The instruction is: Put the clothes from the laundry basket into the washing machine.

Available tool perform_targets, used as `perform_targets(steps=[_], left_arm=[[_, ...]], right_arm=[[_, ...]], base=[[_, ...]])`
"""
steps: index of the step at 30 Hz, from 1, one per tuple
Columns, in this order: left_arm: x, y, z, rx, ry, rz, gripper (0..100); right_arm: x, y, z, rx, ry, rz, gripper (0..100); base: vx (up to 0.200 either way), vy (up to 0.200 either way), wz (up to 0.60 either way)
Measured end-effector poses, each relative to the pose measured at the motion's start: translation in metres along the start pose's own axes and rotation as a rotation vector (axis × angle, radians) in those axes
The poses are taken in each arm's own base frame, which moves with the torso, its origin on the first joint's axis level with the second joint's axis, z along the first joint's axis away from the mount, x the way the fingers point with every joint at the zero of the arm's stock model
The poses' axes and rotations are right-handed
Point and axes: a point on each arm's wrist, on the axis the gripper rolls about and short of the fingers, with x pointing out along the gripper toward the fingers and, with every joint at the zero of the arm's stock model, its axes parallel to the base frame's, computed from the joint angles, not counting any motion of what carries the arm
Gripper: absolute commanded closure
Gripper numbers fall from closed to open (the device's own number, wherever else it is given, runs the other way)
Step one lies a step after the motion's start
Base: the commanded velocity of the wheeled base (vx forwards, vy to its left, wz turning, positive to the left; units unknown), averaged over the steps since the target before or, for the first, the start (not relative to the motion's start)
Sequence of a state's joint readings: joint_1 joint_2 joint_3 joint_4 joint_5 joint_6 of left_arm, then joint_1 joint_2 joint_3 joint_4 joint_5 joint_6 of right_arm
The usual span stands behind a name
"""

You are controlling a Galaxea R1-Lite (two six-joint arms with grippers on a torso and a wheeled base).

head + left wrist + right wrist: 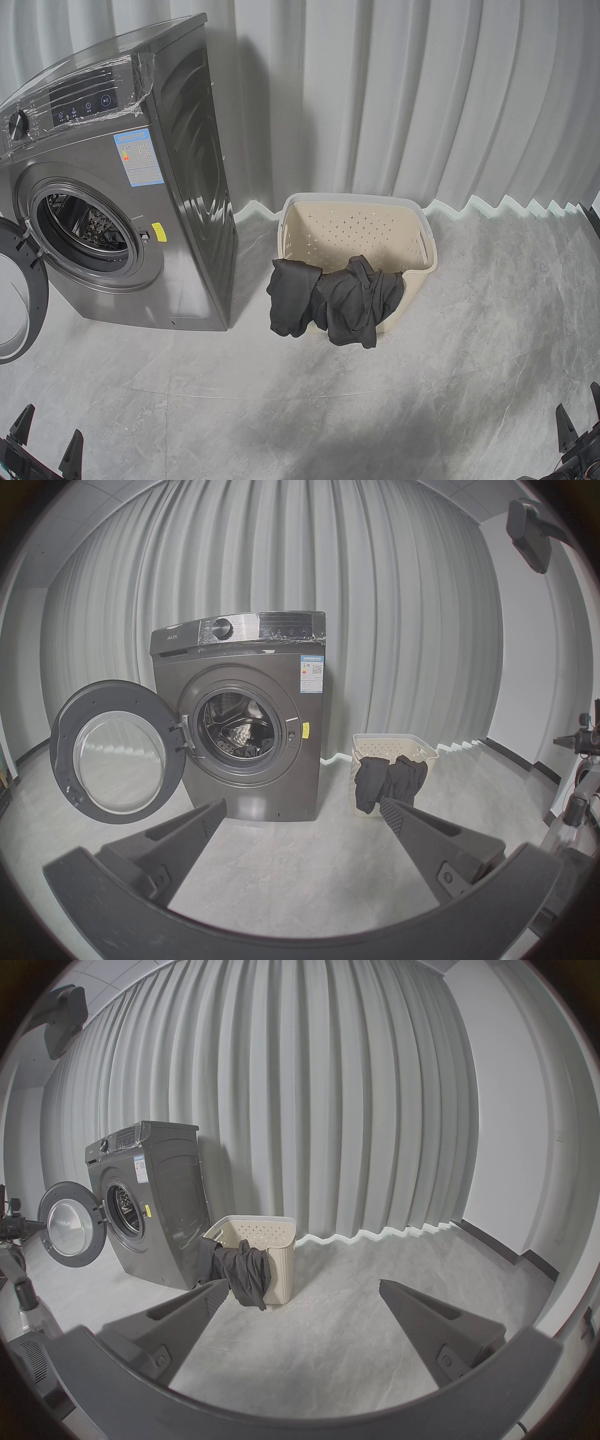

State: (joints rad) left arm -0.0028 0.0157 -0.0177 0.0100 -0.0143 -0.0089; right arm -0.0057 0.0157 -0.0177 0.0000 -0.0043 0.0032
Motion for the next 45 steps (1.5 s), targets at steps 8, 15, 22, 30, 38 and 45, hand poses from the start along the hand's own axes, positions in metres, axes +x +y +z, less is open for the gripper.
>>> perform_targets(steps=[8,15,22,30,38,45], left_arm=[[0.0,0.0001,0.0001,-0.015,0.0,0.004,0],[0.0,0.0002,0.0,-0.025,0.001,0.007,0],[0.0,0.0002,0.0002,-0.026,-0.002,0.007,0],[0.0,0.0002,0.0002,-0.023,-0.002,0.006,0],[0.0,0.0001,0.0002,-0.02,-0.002,0.005,0],[0.0,0.0001,0.0003,-0.021,-0.002,0.005,0]], right_arm=[[0.0,0.0,0.0,0.0,0.0,0.0,0],[0.0,0.0,0.0,0.0,0.0,0.0,0],[0.0,0.0,0.0,0.0,0.0,0.0,0],[0.0,0.0,0.0,0.0,0.0,0.0,0],[0.0,0.0,0.0,-0.001,0.001,0.0,0],[0.0,0.0,0.0,0.001,0.0,-0.002,0]], base=[[0.2,0.0,0.0],[0.114,0.0,0.0],[0.0,0.0,0.0],[0.0,-0.15,0.0],[0.0,-0.075,0.0],[0.0,0.0,0.0]])
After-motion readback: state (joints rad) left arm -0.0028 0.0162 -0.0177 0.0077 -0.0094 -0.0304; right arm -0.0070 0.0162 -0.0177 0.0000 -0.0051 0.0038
